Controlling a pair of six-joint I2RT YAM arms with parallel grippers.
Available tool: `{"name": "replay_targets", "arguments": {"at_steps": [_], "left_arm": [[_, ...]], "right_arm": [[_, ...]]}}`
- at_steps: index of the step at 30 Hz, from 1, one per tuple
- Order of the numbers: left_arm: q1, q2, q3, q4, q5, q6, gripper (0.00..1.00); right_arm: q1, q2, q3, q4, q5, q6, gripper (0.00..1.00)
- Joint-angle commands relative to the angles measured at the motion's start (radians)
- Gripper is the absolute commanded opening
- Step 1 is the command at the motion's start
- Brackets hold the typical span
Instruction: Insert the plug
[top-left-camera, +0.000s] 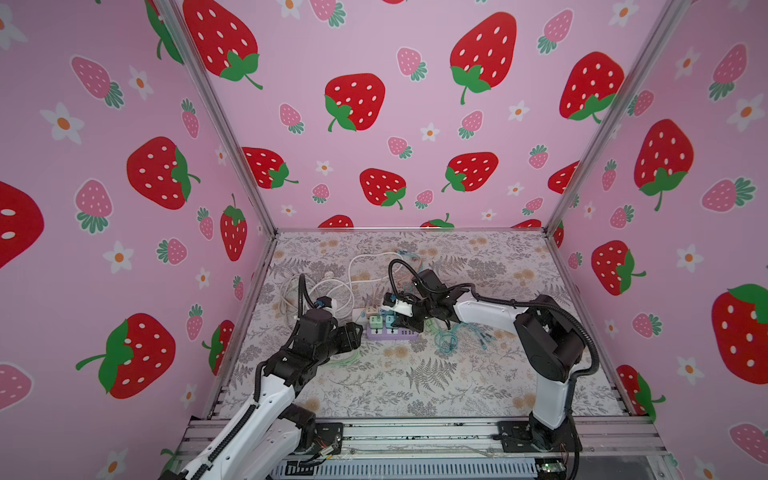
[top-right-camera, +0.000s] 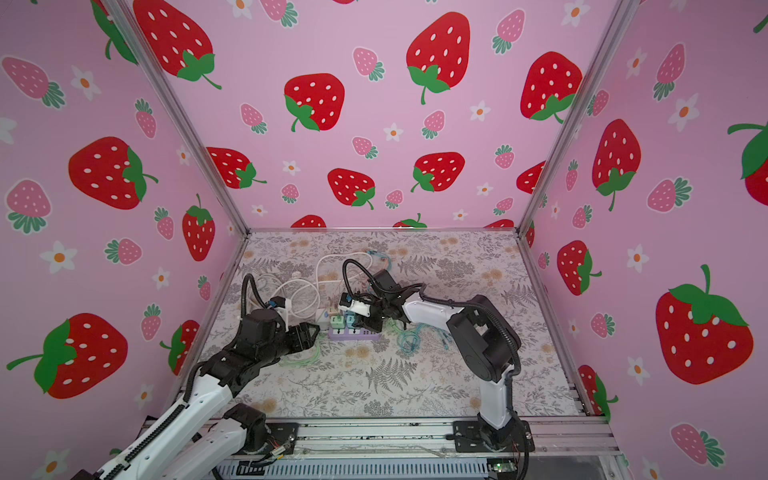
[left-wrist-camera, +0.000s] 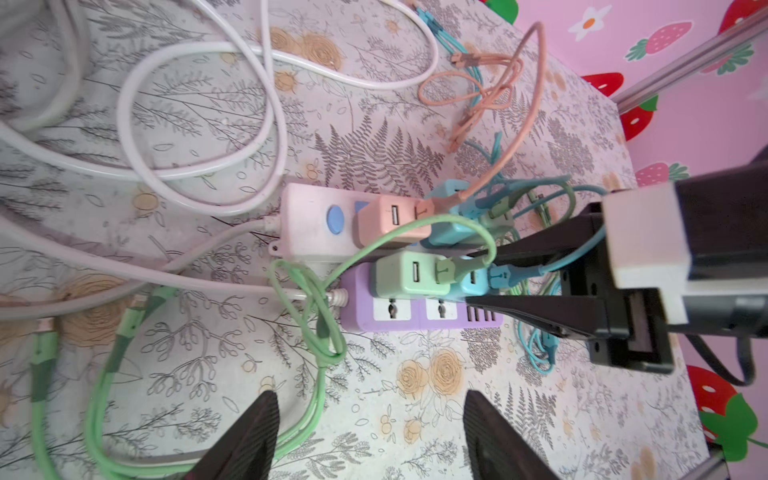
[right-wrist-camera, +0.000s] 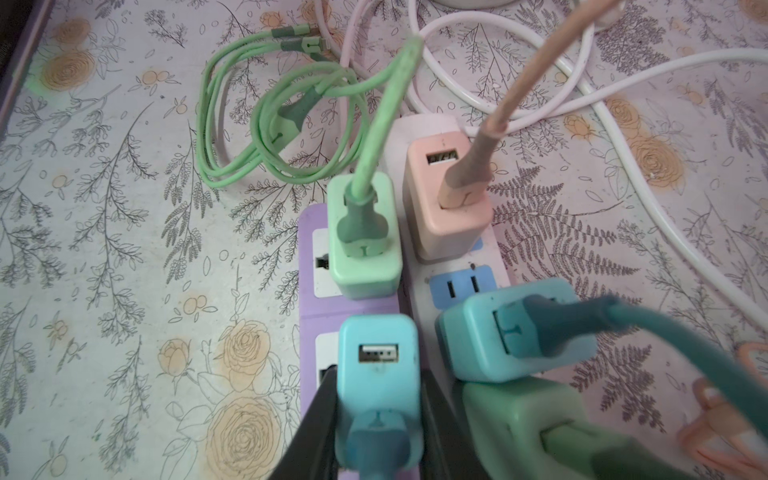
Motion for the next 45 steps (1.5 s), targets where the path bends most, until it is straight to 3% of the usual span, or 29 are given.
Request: {"name": "replay_targets", "arguments": {"at_steps": [1, 9, 12, 17, 23, 32, 39, 43, 45], "left_arm": [[0.019, 0.004, 0.043, -0.051, -0.053, 0.003, 0.74], [0.068, 0.018, 0.042, 0.008, -0.134, 0.089, 0.81], [0.107, 0.033, 0.052, 0.022, -0.180, 0.102, 0.83], [0.153, 0.080, 0.050, 0.072, -0.289, 0.156, 0.85], [0.195, 0.180, 0.049, 0.178, -0.408, 0.234, 0.87], [0.272, 0.234, -0.035, 0.424, -0.400, 0.332, 0.88], [0.319, 0.262, -0.121, 0.677, -0.369, 0.416, 0.89], [0.339, 0.354, -0.122, 0.778, -0.306, 0.481, 0.89], [0.347, 0.411, -0.125, 0.830, -0.270, 0.491, 0.89]], "right_arm": [[0.008, -0.029, 0.000, -0.124, 0.002, 0.024, 0.30], [0.008, -0.084, -0.015, -0.126, -0.016, 0.059, 0.49], [0.007, -0.109, -0.027, -0.126, -0.007, 0.073, 0.51], [0.007, -0.159, -0.068, -0.138, -0.027, 0.103, 0.72], [0.008, -0.234, -0.160, -0.120, -0.104, 0.140, 0.75], [0.004, -0.363, -0.245, -0.116, -0.273, 0.121, 0.80], [-0.099, -0.574, -0.384, 0.185, -0.020, 0.285, 0.81], [-0.202, -0.635, -0.475, 0.335, 0.284, 0.374, 0.81], [-0.253, -0.645, -0.508, 0.369, 0.380, 0.387, 0.82]]}}
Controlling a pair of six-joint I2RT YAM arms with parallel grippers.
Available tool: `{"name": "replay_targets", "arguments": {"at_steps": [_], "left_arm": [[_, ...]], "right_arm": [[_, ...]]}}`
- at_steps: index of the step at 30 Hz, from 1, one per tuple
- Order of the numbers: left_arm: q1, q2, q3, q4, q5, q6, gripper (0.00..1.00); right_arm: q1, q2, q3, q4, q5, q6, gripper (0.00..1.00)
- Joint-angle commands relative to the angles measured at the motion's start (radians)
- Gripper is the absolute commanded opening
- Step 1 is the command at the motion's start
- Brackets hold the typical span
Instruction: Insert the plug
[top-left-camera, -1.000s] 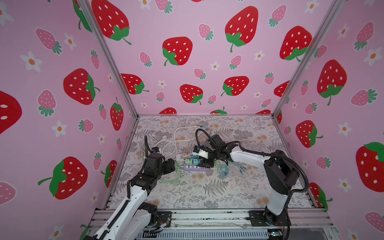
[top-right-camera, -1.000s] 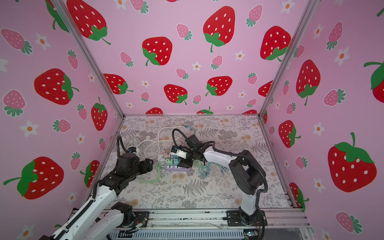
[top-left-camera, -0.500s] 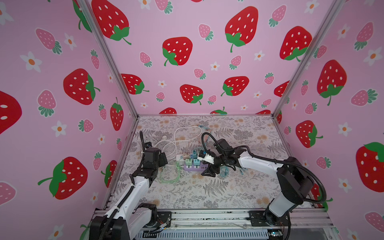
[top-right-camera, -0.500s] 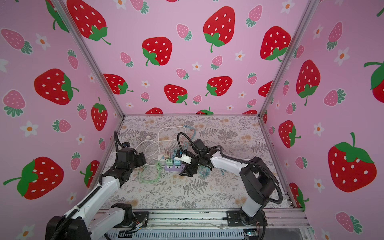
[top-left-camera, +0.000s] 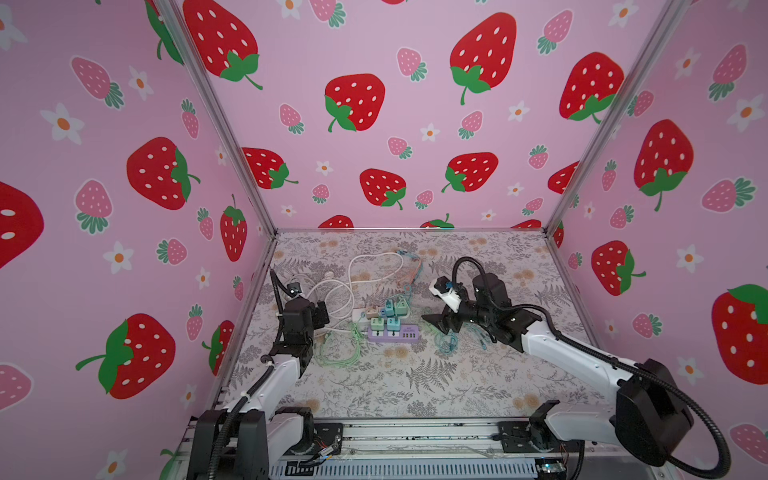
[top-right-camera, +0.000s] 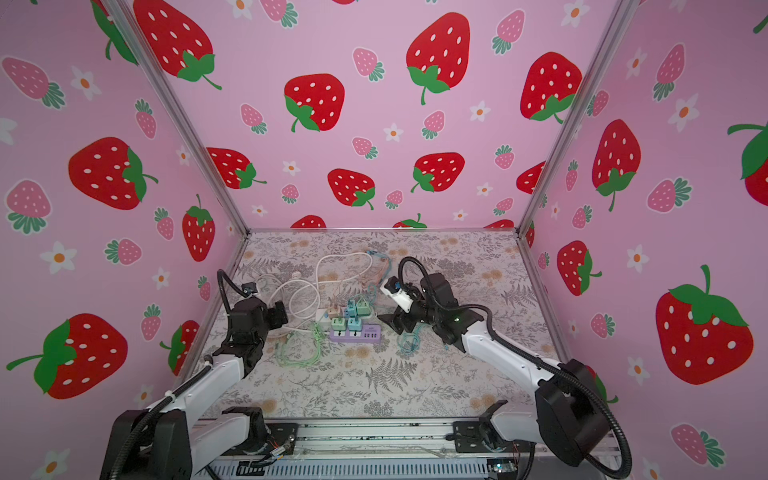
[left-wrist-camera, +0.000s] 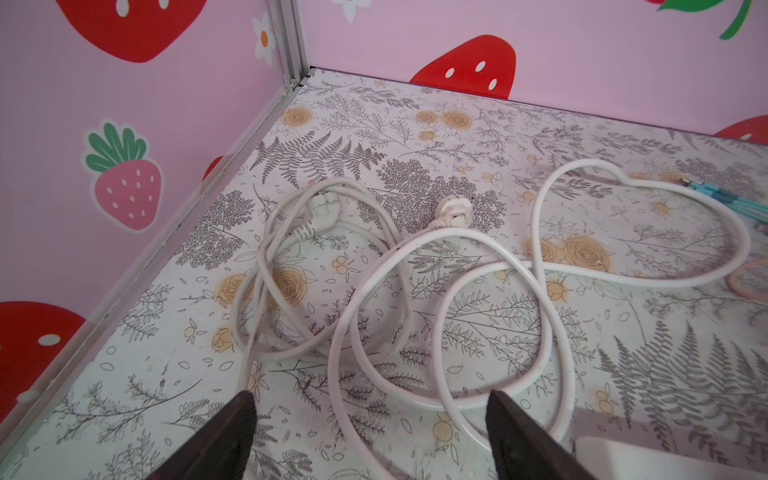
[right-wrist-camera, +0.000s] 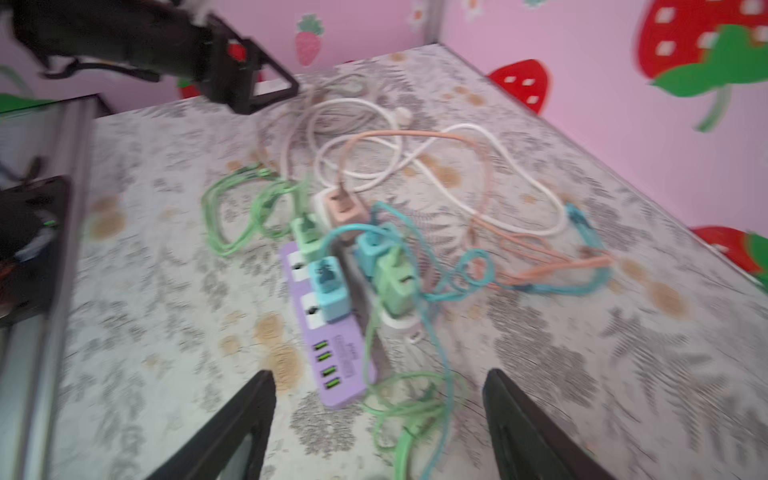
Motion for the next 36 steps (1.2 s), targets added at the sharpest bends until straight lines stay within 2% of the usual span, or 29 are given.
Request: {"name": "replay_targets", "arguments": {"at_steps": [1, 4, 8, 13, 16, 18, 22, 30, 34, 35, 36], "left_arm": [[0.015, 0.080, -0.006, 0.170, 0.074, 0.070, 0.89], [0.016, 0.153, -0.015, 0.271, 0.092, 0.076, 0.89], [0.026, 0.206, 0.006, 0.316, 0.101, 0.088, 0.90], [0.049, 0.246, 0.056, 0.272, 0.158, 0.064, 0.90], [0.056, 0.265, 0.045, 0.329, 0.195, 0.046, 0.90], [0.058, 0.315, 0.006, 0.453, 0.220, 0.044, 0.91], [0.055, 0.401, -0.006, 0.549, 0.227, 0.047, 0.94], [0.050, 0.406, 0.038, 0.470, 0.222, 0.050, 0.96], [0.051, 0.411, 0.042, 0.469, 0.220, 0.051, 0.97], [0.051, 0.411, 0.045, 0.463, 0.219, 0.050, 0.99], [0.049, 0.413, 0.046, 0.464, 0.219, 0.051, 0.99]], "right_arm": [[-0.087, -0.024, -0.083, 0.164, 0.271, 0.072, 0.82], [-0.181, -0.049, -0.178, 0.284, 0.353, 0.103, 0.85], [-0.294, -0.055, -0.304, 0.439, 0.440, 0.141, 0.86], [-0.372, -0.047, -0.452, 0.654, 0.533, 0.128, 0.86], [-0.417, -0.043, -0.533, 0.800, 0.529, 0.140, 0.86], [-0.437, -0.030, -0.572, 0.881, 0.521, 0.141, 0.87], [-0.481, 0.011, -0.581, 0.931, 0.490, 0.149, 0.88], [-0.547, 0.127, -0.526, 1.007, 0.394, 0.160, 0.88], [-0.550, 0.305, -0.550, 1.237, 0.380, 0.150, 0.88], [-0.551, 0.313, -0.541, 1.235, 0.388, 0.157, 0.89], [-0.554, 0.285, -0.503, 1.101, 0.387, 0.156, 0.89]]}}
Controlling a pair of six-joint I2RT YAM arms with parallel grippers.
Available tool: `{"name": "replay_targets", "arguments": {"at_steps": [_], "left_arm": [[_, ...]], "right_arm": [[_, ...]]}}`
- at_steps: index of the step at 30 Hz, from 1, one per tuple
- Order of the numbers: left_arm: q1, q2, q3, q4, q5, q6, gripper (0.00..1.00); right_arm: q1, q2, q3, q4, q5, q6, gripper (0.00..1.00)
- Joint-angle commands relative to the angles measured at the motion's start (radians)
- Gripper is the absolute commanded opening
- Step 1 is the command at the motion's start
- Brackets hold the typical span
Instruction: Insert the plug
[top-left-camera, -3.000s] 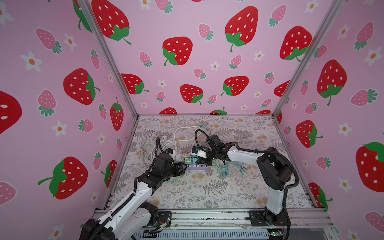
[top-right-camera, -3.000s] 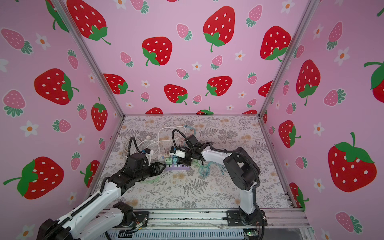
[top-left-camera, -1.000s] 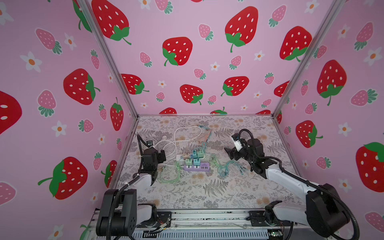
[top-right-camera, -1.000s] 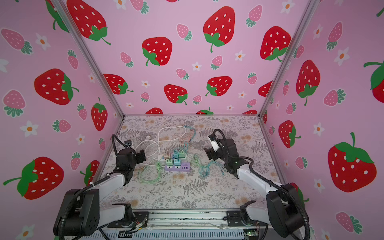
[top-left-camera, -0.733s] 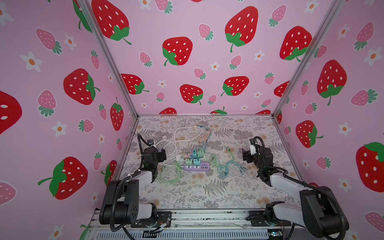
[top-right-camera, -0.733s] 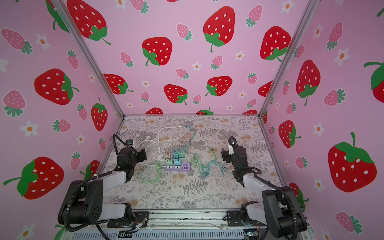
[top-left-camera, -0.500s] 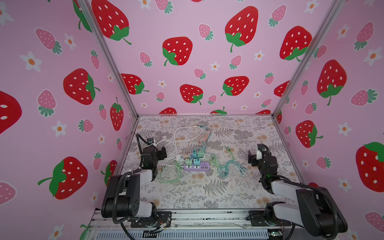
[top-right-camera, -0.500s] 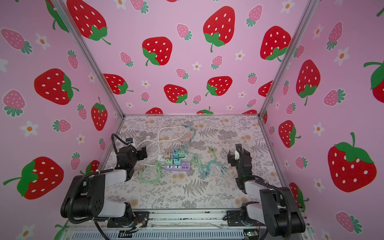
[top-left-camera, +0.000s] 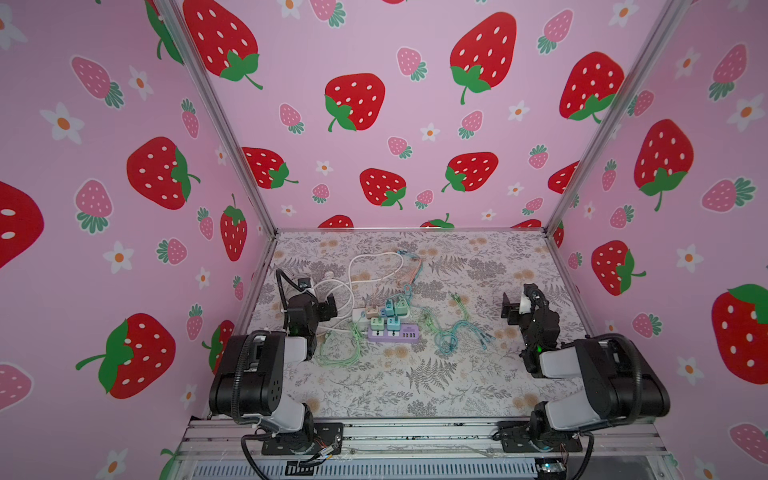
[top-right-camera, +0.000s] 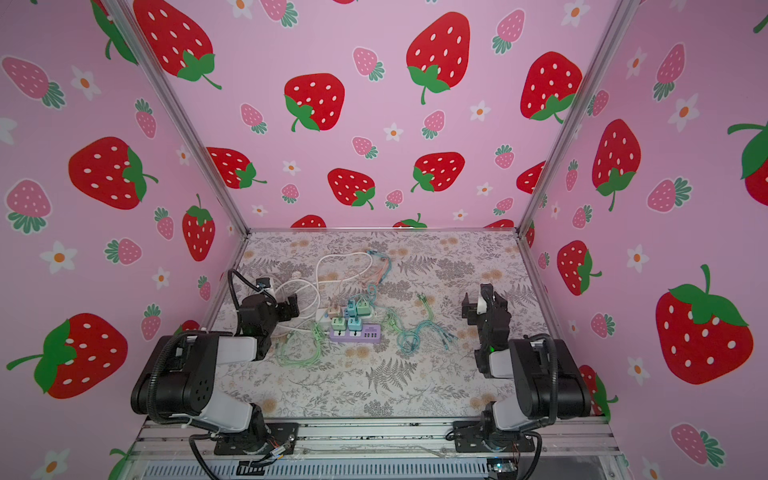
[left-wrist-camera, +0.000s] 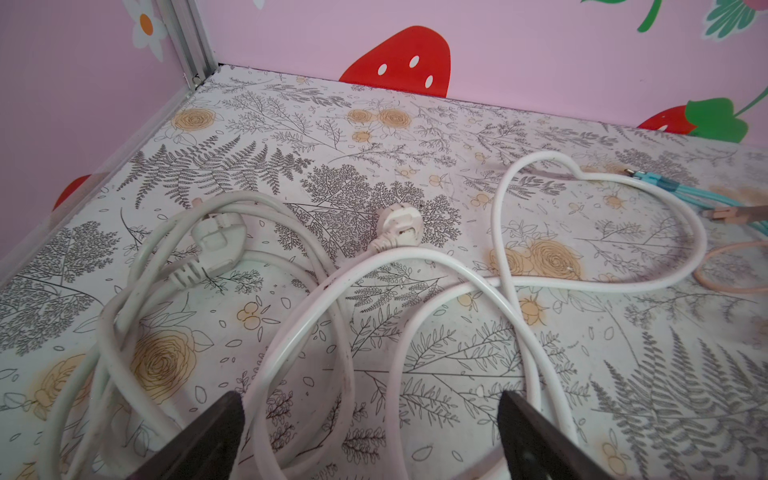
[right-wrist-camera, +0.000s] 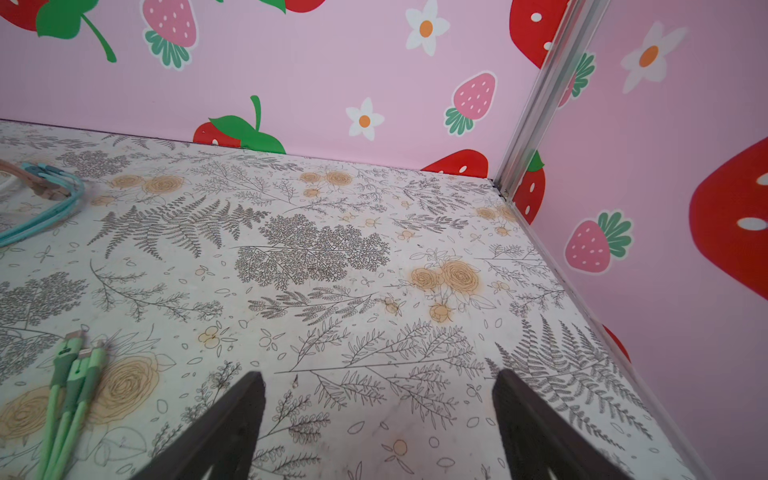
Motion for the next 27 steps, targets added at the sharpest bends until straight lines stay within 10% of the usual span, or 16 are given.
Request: {"name": "replay_targets", "arguments": {"at_steps": [1, 27], "left_arm": [[-0.003, 0.008, 0.033, 0.004, 0.004, 0.009, 0.99], [-0.017, 0.006, 0.036, -0.002, -0.025, 0.018, 0.99]], "right_arm": [[-0.012, 0.011, 0.055, 0.006, -0.012, 0.019, 0.88], [-0.013, 0.017, 0.055, 0.011, -0.014, 0.018, 0.99]]}}
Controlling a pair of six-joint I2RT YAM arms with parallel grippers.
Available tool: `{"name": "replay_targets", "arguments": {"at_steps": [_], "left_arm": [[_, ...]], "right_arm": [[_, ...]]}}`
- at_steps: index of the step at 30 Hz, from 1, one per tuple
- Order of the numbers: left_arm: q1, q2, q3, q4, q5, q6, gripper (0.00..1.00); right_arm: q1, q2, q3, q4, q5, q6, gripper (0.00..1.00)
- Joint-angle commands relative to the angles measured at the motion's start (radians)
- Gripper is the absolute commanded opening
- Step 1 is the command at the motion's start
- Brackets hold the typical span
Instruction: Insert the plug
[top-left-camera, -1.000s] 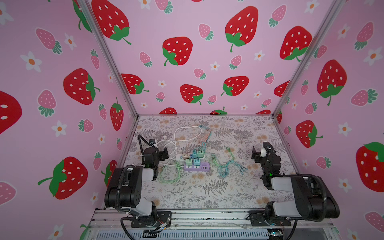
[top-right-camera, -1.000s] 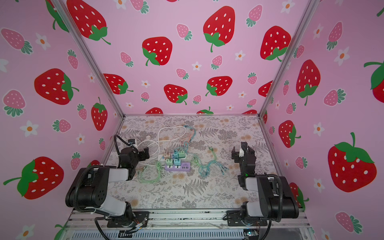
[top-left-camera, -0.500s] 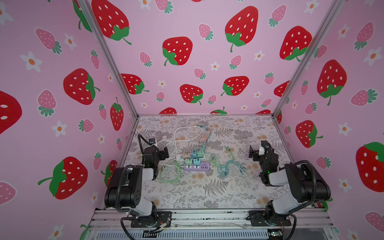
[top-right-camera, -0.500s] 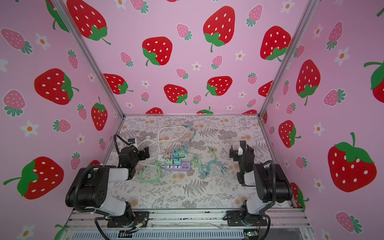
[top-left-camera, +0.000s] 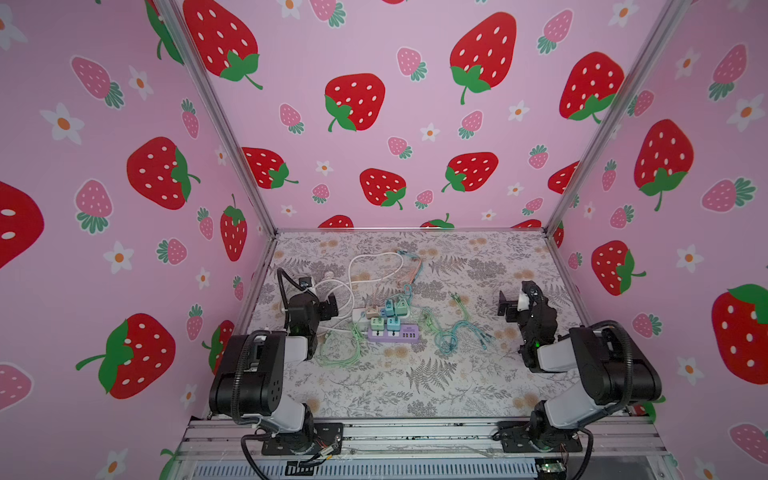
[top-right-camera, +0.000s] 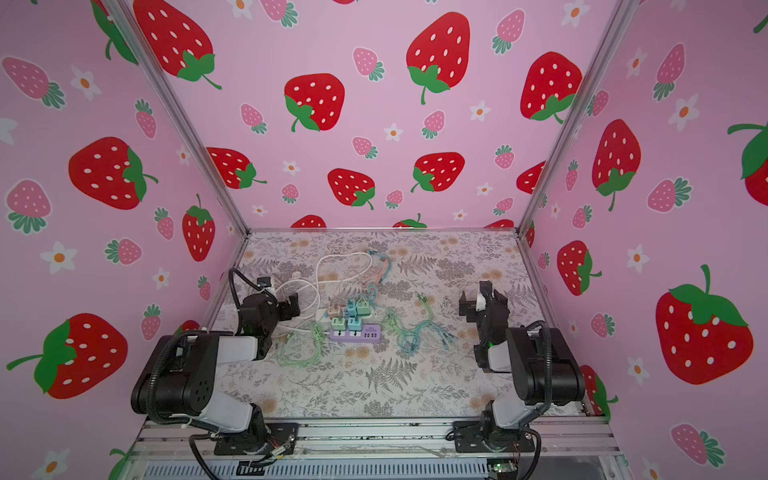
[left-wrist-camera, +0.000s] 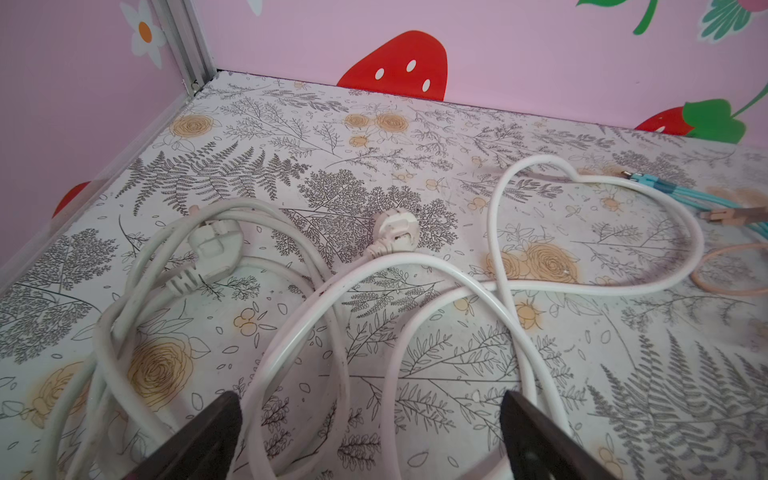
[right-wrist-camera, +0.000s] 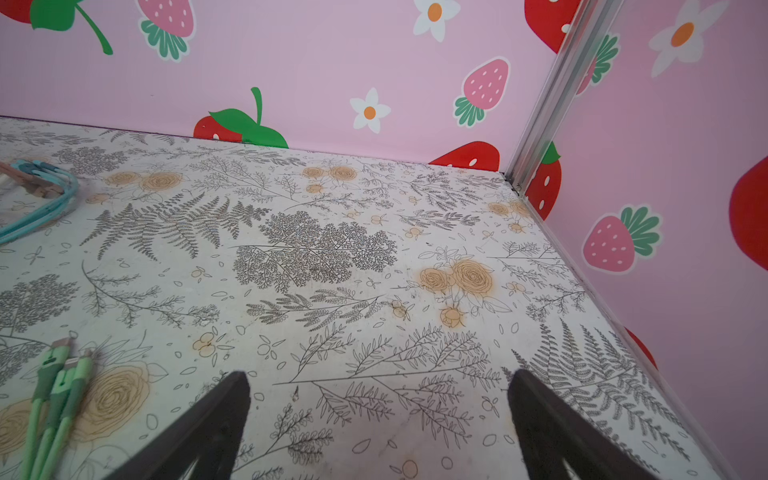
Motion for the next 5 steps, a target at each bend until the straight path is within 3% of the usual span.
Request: {"name": "replay_targets", "arguments": {"at_steps": [1, 5], "left_arm": [[-0.004, 0.007, 0.032, 0.000, -0.016, 0.014, 0.99], [-0.009, 0.006, 0.033, -0.002, -0.025, 0.016, 0.99]], "right_arm": [[-0.006, -0.006, 0.018, 0.010, -0.003, 0.004, 0.99], [-0.003, -0.010, 0.013, 0.016, -0.003, 0.004, 0.99]]}}
